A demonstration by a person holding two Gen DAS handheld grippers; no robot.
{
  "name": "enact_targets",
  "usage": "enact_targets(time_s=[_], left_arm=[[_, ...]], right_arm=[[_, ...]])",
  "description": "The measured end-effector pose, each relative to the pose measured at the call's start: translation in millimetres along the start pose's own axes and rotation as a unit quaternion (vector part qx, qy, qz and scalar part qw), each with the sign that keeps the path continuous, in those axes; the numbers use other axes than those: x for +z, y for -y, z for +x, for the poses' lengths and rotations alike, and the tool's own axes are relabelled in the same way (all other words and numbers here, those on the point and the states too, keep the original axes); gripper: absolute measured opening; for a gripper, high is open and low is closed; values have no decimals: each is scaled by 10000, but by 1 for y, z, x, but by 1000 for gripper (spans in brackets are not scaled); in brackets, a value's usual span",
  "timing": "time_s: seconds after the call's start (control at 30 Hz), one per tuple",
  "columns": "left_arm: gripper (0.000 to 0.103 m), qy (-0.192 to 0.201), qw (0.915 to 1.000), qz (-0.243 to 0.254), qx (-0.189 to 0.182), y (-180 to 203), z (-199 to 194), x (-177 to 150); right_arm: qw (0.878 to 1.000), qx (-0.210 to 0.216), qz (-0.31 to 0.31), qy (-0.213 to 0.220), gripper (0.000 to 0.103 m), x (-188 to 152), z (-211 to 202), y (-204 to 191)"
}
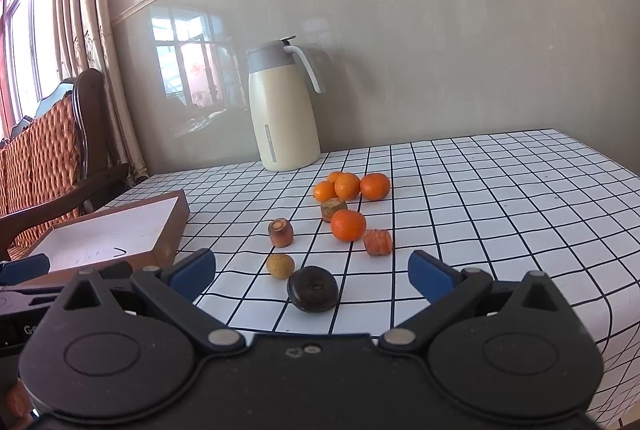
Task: Organize fruits
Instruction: 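Move both tools toward the fruits on the table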
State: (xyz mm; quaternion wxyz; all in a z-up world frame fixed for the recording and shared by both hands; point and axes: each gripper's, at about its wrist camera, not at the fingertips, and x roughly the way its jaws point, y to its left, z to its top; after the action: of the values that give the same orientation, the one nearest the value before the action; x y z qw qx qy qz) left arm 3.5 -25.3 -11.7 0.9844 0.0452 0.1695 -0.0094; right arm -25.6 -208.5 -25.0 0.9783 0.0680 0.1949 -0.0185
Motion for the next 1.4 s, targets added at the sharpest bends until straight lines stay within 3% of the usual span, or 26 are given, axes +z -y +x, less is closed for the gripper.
enact_targets(time_s=[1.2, 1.4], left_arm=[[103, 61, 10000, 50, 4, 3, -3, -1], [103, -145, 9998, -11, -147, 3, 5, -3]], right_arm=[[9999, -11, 114, 73, 97, 0, -3, 1], [9996, -194, 216, 44, 97, 0, -1, 6]])
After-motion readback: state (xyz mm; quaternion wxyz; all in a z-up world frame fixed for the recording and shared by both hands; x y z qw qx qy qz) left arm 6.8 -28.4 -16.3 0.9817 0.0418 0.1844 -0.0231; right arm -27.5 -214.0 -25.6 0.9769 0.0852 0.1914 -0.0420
